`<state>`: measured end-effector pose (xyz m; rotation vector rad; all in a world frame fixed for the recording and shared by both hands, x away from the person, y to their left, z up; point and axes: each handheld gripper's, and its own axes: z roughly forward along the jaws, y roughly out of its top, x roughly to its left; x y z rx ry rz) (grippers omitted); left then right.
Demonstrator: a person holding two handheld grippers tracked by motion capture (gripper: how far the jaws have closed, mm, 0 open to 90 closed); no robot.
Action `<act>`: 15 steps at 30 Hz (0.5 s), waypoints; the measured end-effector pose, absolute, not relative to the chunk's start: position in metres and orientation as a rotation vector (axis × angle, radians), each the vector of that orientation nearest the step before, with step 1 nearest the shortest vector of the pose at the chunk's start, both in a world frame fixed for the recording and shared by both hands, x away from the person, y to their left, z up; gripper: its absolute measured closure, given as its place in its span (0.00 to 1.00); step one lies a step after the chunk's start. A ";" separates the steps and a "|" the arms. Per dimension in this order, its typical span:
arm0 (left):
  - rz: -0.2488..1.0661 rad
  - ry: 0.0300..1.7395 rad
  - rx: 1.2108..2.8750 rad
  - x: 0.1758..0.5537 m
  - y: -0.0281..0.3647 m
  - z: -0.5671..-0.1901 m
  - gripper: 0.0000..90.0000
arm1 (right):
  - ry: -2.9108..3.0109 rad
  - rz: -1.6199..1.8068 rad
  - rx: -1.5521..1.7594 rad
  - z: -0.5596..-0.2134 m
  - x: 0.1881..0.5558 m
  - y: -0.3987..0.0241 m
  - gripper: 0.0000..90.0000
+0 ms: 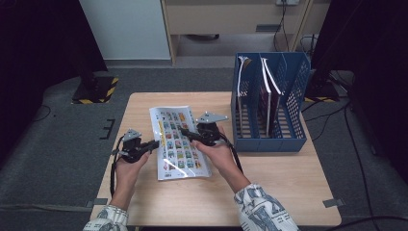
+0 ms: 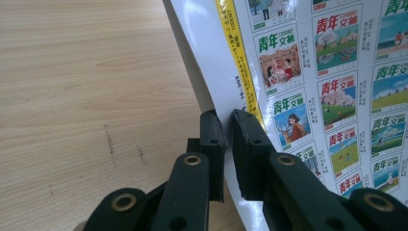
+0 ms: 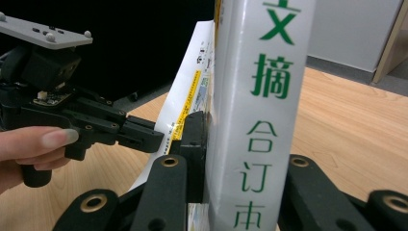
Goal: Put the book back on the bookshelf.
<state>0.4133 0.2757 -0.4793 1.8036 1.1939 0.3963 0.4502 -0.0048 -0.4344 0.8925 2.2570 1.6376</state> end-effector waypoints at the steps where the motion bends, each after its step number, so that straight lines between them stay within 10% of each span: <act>1: 0.402 1.193 1.799 0.413 0.276 -0.478 0.92 | 2.256 1.637 0.891 -0.433 0.451 -0.005 0.81; 15: 0.457 1.177 1.801 0.414 0.272 -0.466 0.93 | 2.244 1.640 0.893 -0.430 0.455 -0.010 0.80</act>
